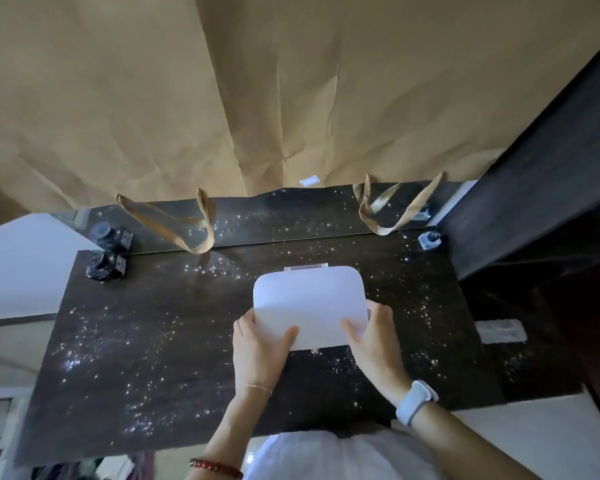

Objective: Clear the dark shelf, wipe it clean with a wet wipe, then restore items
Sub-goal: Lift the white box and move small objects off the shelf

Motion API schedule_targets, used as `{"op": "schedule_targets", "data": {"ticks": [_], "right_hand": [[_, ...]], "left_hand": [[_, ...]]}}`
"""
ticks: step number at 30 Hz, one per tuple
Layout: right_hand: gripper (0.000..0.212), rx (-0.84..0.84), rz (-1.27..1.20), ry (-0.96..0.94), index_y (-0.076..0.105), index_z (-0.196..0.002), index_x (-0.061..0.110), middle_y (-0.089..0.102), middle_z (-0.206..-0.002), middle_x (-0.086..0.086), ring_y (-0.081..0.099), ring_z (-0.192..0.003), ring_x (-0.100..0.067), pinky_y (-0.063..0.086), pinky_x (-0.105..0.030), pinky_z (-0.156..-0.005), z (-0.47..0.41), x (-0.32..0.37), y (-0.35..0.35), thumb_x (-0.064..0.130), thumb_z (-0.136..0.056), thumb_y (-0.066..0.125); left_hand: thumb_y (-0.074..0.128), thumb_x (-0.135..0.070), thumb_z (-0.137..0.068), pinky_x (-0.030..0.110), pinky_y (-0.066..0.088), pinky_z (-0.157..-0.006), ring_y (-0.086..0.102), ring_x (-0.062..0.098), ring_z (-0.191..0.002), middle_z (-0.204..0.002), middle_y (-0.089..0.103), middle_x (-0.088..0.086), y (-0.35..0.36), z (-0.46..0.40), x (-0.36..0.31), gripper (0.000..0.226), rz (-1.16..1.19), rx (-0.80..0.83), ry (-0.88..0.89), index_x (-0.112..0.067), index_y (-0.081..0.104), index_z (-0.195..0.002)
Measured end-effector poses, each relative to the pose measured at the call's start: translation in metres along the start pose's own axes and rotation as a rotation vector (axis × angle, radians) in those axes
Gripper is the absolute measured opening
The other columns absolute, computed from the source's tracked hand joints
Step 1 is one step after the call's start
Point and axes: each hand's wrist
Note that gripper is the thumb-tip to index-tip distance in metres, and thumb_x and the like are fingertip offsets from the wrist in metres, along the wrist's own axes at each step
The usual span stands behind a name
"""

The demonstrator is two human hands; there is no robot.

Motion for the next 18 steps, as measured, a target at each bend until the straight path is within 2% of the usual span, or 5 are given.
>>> {"op": "schedule_targets", "data": {"ticks": [4,9,12,15,18], "right_hand": [[0.042,-0.124,-0.115,-0.016,0.048,-0.113,0.01,0.043,-0.1,0.0,0.056,-0.09,-0.022,0.053,-0.036,-0.074,0.004,-0.03,-0.045,0.017,-0.078,0.07],[0.045,-0.195,-0.253,-0.033,0.04,-0.108,0.024,0.051,-0.106,-0.008,0.059,-0.091,-0.02,0.055,-0.034,-0.074,0.01,-0.098,-0.109,0.013,-0.077,0.071],[0.044,-0.207,-0.282,0.0,0.042,-0.111,0.02,0.052,-0.109,-0.01,0.059,-0.093,-0.021,0.055,-0.033,-0.073,0.01,-0.15,-0.162,0.013,-0.078,0.07],[0.041,-0.221,-0.306,0.043,0.045,-0.112,0.016,0.047,-0.108,-0.005,0.057,-0.094,-0.02,0.052,-0.032,-0.075,0.004,-0.199,-0.214,0.013,-0.079,0.068],[0.043,-0.243,-0.271,0.01,0.047,-0.116,0.015,0.049,-0.108,-0.004,0.054,-0.099,-0.022,0.051,-0.039,-0.082,-0.011,-0.233,-0.261,0.029,-0.08,0.064]], "left_hand": [[0.08,-0.027,-0.061,0.031,0.045,-0.079,0.048,0.017,-0.098,-0.102,0.043,-0.002,0.028,0.019,-0.032,0.062,0.057,0.037,0.152,-0.012,0.044,-0.11],[0.081,-0.021,-0.063,0.031,0.045,-0.084,0.046,0.017,-0.099,-0.101,0.039,-0.004,0.093,0.067,-0.073,0.063,0.072,0.048,0.266,-0.016,0.04,-0.109],[0.08,-0.022,-0.064,0.032,0.046,-0.084,0.047,0.018,-0.101,-0.102,0.039,-0.003,0.148,0.105,-0.099,0.061,0.067,0.102,0.265,-0.022,0.035,-0.104],[0.078,-0.023,-0.066,0.04,0.048,-0.086,0.047,0.02,-0.101,-0.101,0.039,-0.004,0.202,0.137,-0.125,0.059,0.037,0.158,0.319,-0.018,0.04,-0.11],[0.076,-0.024,-0.068,0.038,0.043,-0.093,0.042,0.018,-0.105,-0.102,0.037,-0.006,0.251,0.155,-0.157,0.064,0.013,0.176,0.366,-0.011,0.041,-0.121]]}}
Point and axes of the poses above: each hand's wrist, its own z-axis away from the middle knuckle, its own y-axis out of the palm, x = y × z
